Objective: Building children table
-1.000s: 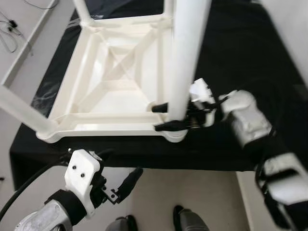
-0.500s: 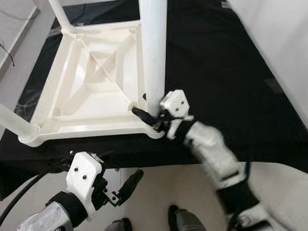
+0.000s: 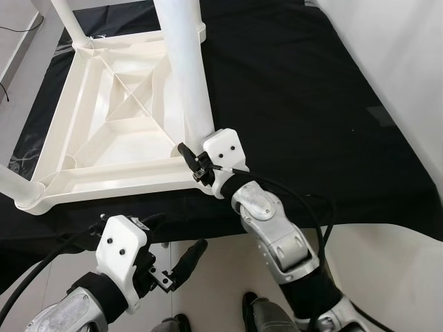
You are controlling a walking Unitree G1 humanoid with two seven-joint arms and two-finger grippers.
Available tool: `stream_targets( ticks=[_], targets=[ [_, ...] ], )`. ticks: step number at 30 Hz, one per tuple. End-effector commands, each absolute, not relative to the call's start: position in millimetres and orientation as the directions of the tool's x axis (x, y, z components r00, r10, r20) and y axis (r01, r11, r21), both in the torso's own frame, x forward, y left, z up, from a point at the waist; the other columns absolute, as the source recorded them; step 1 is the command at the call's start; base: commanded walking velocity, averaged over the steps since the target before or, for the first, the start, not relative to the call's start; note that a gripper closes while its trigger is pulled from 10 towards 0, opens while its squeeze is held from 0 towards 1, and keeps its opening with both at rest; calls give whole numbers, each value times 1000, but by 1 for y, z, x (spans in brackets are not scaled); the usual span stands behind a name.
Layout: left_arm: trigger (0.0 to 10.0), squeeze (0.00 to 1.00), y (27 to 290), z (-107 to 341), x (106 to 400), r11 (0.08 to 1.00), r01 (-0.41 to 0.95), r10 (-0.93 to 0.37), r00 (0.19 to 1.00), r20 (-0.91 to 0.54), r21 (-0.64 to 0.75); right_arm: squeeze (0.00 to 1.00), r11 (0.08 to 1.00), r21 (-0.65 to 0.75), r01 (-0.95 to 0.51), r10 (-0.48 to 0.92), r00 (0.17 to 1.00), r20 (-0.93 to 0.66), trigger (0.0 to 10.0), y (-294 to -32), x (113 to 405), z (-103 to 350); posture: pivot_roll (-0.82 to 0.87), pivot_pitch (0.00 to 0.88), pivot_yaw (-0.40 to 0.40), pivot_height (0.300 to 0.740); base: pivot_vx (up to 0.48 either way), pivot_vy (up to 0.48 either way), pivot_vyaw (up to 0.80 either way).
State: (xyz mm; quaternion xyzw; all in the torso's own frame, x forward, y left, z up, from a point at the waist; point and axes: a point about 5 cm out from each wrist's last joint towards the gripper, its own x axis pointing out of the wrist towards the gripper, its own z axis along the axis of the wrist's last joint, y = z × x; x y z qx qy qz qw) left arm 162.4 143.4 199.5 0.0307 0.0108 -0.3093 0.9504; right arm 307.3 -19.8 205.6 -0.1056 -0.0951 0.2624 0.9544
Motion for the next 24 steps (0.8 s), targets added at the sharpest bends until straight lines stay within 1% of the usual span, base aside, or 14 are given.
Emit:
stream_targets(
  ticks=[1,2,4,5,6,12,14,16,17,19,20,21,24],
  targets=[
    [10000,0,142,195,162,809,587,-585,809,-52,31,0,867,-222,-447,423,894,-147,10000,-34,312,154,7,332,19,740,0,0,0],
    [10000,0,142,195,162,809,587,-585,810,-51,31,251,880,-193,-433,415,901,-128,10000,-35,314,157,5,328,19,740,0,0,0],
    [10000,0,142,195,163,809,587,-585,810,-50,31,251,889,-172,-424,410,905,-115,10000,-36,315,159,5,328,19,740,0,0,0],
    [10000,0,142,195,163,810,586,-585,810,-49,31,765,896,-161,-413,404,911,-86,10000,-38,317,164,4,325,18,740,0,0,0],
    [10000,0,142,195,163,810,586,-584,810,-48,30,1000,901,-144,-409,405,913,-54,10000,-40,319,169,3,322,18,740,0,0,0],
    [10000,0,142,194,165,812,583,-581,812,-46,31,1000,905,-81,-417,421,906,40,10000,-45,325,188,3,311,18,740,0,0,0],
    [10000,0,142,194,165,812,583,-581,812,-46,31,1000,905,-81,-417,421,906,40,10000,-45,325,188,3,311,18,740,0,0,0],
    [10000,0,142,193,166,812,582,-581,813,-46,34,1000,874,-69,-481,486,866,115,10000,-45,329,204,-2,304,20,740,0,0,0],
    [10000,0,142,193,166,812,582,-581,813,-46,34,1000,874,-69,-481,486,866,115,10000,-45,329,204,-2,304,20,740,0,0,0],
    [10000,0,142,193,166,812,583,-581,813,-45,34,1000,823,-84,-561,567,805,176,10000,-46,331,219,-4,302,20,740,0,0,0],
    [10000,0,142,193,166,812,583,-581,813,-45,34,1000,823,-84,-561,567,805,176,10000,-46,331,219,-4,302,20,740,0,0,0],
    [10000,0,142,193,167,812,583,-582,812,-44,34,1000,779,-117,-616,626,755,196,10000,-46,331,226,-3,301,20,740,0,0,0],
    [10000,0,142,193,167,811,583,-582,812,-43,34,1000,757,-134,-640,653,731,198,10000,-46,331,228,-3,301,20,740,0,0,0]
  ],
)
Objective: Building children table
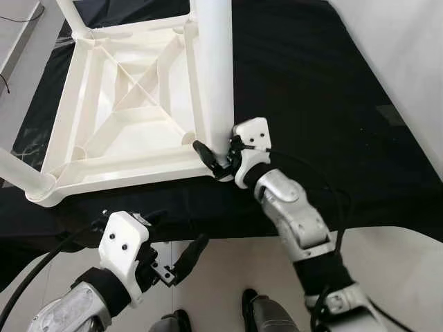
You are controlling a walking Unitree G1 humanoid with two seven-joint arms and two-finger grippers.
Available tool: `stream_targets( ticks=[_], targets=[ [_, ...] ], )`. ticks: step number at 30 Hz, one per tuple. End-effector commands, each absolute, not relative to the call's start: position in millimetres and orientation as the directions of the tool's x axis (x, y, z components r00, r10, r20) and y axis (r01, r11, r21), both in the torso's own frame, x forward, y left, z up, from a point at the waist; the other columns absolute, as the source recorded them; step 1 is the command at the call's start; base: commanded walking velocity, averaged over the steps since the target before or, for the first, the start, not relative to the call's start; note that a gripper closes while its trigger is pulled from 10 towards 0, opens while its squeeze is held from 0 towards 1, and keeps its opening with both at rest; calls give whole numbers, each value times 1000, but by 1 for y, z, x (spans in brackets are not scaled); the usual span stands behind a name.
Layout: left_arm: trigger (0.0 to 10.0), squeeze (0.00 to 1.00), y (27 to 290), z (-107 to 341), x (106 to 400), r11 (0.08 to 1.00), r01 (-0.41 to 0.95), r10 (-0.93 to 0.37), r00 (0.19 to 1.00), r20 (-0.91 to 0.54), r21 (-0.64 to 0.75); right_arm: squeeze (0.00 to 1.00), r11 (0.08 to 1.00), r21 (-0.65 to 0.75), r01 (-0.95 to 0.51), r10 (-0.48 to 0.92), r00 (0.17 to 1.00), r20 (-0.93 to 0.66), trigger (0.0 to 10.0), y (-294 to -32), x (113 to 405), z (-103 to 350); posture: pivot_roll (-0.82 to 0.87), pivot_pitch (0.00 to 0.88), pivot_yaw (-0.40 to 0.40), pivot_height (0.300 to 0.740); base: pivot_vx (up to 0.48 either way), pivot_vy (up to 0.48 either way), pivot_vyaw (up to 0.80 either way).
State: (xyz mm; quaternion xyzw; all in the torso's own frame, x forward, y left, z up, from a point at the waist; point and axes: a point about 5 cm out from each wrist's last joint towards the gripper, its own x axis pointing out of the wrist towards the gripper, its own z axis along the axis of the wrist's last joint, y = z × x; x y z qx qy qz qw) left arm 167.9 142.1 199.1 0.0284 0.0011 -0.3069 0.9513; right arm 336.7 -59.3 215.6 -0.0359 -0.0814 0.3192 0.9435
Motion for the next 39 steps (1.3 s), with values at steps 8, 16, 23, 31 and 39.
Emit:
stream_targets(
  ticks=[8,16,23,31,39],
  targets=[
    [10000,0,142,193,167,814,580,-579,814,-36,36,424,518,-256,-816,855,494,159,10000,-54,343,249,0,303,14,740,0,0,0],
    [10000,0,141,193,169,815,578,-577,816,-29,36,0,335,-242,-911,942,314,123,10000,-59,357,261,6,297,7,740,0,0,0],
    [10000,0,141,193,170,816,578,-577,816,-25,35,0,271,-263,-926,963,264,60,0,-59,365,262,8,291,6,740,0,0,0],
    [10000,0,140,193,172,818,574,-574,819,-12,27,0,193,-231,-953,977,209,-45,0,-72,376,255,2,278,-1,740,0,0,0],
    [10000,0,139,189,172,830,557,-557,830,-10,14,0,304,-232,-924,928,342,-147,0,-103,372,227,-24,264,-28,740,0,0,0]
  ],
)
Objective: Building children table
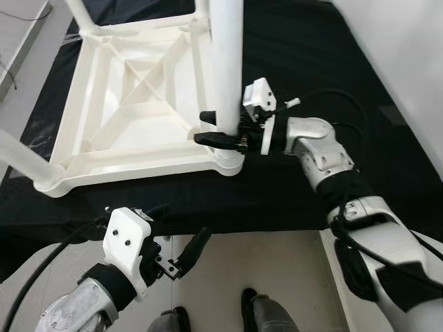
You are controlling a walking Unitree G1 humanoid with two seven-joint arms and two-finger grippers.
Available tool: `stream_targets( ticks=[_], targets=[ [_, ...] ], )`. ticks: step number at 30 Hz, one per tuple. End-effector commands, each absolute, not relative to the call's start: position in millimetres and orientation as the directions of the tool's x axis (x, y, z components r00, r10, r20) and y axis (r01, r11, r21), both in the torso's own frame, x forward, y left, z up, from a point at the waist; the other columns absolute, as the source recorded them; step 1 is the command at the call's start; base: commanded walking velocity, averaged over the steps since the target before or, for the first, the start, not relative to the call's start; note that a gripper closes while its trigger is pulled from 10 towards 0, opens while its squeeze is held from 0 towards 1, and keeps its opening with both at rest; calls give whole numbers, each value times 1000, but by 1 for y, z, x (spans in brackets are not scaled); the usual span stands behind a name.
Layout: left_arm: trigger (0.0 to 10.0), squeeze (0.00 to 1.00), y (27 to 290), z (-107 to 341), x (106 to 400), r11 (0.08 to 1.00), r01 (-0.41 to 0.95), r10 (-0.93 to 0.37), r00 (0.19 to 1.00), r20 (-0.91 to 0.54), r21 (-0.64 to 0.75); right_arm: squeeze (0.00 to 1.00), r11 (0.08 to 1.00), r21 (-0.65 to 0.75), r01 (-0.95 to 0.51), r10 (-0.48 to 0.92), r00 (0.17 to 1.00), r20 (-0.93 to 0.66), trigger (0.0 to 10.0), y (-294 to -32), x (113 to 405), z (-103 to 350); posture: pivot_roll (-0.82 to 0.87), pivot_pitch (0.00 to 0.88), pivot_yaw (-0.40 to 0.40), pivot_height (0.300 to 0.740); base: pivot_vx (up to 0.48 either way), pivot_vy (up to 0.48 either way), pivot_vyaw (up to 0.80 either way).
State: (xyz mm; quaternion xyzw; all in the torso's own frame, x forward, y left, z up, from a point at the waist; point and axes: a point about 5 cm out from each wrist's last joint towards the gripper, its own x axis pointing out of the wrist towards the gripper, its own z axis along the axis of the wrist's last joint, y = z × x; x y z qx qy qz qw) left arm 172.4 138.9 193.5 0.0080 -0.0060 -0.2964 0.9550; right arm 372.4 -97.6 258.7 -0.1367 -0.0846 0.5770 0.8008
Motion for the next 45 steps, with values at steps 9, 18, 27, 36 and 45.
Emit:
stream_targets(
  ticks=[9,18,27,36,45],
  targets=[
    [10000,0,141,182,170,884,463,-463,886,23,-68,0,827,-108,-552,529,829,-184,0,-66,284,136,-39,216,20,740,0,0,0],
    [10000,0,144,167,185,908,414,-413,910,25,-72,882,836,-47,-547,541,835,-100,10000,-55,336,146,-3,132,1,740,0,0,0],
    [10000,0,136,156,190,877,470,-472,881,4,-99,502,520,-31,-854,852,516,86,10000,-54,344,202,18,71,-12,740,0,0,0],
    [10000,0,131,152,198,860,498,-498,867,30,-111,0,259,-164,-952,966,258,32,10000,-71,362,222,33,50,-39,740,0,0,0],
    [10000,0,126,150,205,855,502,-497,865,68,-128,0,165,-120,-979,982,174,-71,0,-64,373,225,44,35,-57,740,0,0,0]
  ],
)
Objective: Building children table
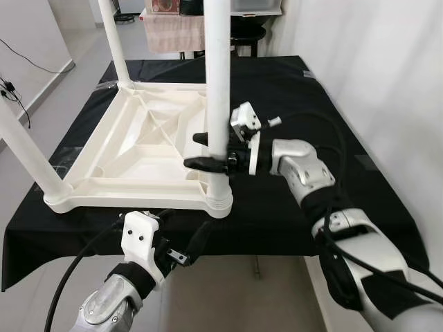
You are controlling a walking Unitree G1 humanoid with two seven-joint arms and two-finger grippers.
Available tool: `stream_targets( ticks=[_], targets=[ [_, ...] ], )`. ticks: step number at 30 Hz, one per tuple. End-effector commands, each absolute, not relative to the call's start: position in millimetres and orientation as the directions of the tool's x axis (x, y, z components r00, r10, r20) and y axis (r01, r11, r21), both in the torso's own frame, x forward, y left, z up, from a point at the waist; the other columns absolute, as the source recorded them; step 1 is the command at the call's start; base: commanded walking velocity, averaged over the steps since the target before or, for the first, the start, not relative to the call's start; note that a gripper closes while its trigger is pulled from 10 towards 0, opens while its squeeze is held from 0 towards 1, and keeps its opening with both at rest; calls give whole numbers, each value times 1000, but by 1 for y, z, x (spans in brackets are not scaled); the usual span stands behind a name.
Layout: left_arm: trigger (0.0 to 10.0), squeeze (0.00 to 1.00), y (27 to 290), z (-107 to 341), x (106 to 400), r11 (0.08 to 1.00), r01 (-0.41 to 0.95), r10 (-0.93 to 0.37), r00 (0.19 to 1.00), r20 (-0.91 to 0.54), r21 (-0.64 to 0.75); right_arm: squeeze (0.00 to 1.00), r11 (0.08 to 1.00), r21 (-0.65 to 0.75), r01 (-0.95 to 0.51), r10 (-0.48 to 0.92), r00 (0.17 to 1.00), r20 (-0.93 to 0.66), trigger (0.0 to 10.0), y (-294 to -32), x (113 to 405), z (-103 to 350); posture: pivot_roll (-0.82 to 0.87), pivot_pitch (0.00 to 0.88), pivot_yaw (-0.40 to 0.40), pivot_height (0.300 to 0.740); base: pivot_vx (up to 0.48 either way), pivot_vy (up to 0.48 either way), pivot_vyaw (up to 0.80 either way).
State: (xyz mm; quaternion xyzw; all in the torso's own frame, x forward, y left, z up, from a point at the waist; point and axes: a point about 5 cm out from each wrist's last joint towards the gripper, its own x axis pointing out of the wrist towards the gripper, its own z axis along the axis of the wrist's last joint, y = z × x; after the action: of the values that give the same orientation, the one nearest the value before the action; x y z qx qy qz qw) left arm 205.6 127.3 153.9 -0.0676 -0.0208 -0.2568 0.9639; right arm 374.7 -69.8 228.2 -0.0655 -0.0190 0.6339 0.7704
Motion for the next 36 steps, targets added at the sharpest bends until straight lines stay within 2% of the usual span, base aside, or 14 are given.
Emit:
stream_targets(
  ticks=[1,8,9,13,14,15,17,20,28,29,30,32,33,36],
  targets=[
    [10000,0,126,150,205,852,506,-501,862,71,-133,0,158,-120,-980,982,169,-87,0,-64,374,223,43,35,-57,740,0,0,0],
    [10000,0,125,150,203,836,525,-519,851,81,-157,0,195,-115,-974,970,209,-126,0,-75,375,210,22,42,-49,740,0,0,0],
    [10000,0,125,151,200,832,531,-523,848,89,-165,0,315,-132,-940,923,336,-186,0,-90,376,193,22,63,-64,740,0,0,0],
    [10000,0,125,151,199,831,531,-524,847,92,-167,0,388,-131,-912,886,409,-219,0,-96,376,183,22,63,-64,740,0,0,0],
    [10000,0,127,152,197,830,531,-523,847,93,-168,0,870,-78,-487,480,872,-93,0,-99,385,169,9,71,-73,740,0,0,0],
    [10000,0,130,154,198,831,529,-519,849,100,-174,0,875,65,-480,483,858,-176,0,-75,351,136,7,107,-25,740,0,0,0],
    [10000,0,131,154,198,834,526,-516,851,100,-169,0,871,51,-488,488,848,-206,0,-62,328,121,-14,111,-10,740,0,0,0],
    [10000,0,132,154,200,835,527,-518,850,95,-162,0,829,59,-556,553,802,-225,0,-51,326,115,6,73,-11,740,0,0,0],
    [10000,0,132,155,206,833,531,-521,847,104,-158,0,824,-55,-564,546,816,-188,0,-43,353,129,25,74,-29,740,0,0,0],
    [10000,0,134,155,207,843,515,-503,857,111,-158,0,830,-73,-553,533,824,-193,10000,-40,352,135,27,71,-29,740,0,0,0],
    [10000,0,135,156,208,850,503,-490,864,116,-157,686,834,-84,-545,527,833,-170,10000,-40,354,145,34,67,-34,740,0,0,0],
    [10000,0,135,156,209,854,496,-482,868,119,-157,686,836,-90,-541,525,837,-152,10000,-39,356,152,34,67,-34,740,0,0,0],
    [10000,0,135,156,210,855,495,-481,869,120,-157,1000,810,-93,-579,566,814,-130,10000,-37,358,159,37,65,-37,740,0,0,0],
    [10000,0,135,156,211,854,496,-482,868,120,-158,1000,748,-68,-661,656,751,-78,10000,-34,363,173,36,60,-36,740,0,0,0]
  ],
)
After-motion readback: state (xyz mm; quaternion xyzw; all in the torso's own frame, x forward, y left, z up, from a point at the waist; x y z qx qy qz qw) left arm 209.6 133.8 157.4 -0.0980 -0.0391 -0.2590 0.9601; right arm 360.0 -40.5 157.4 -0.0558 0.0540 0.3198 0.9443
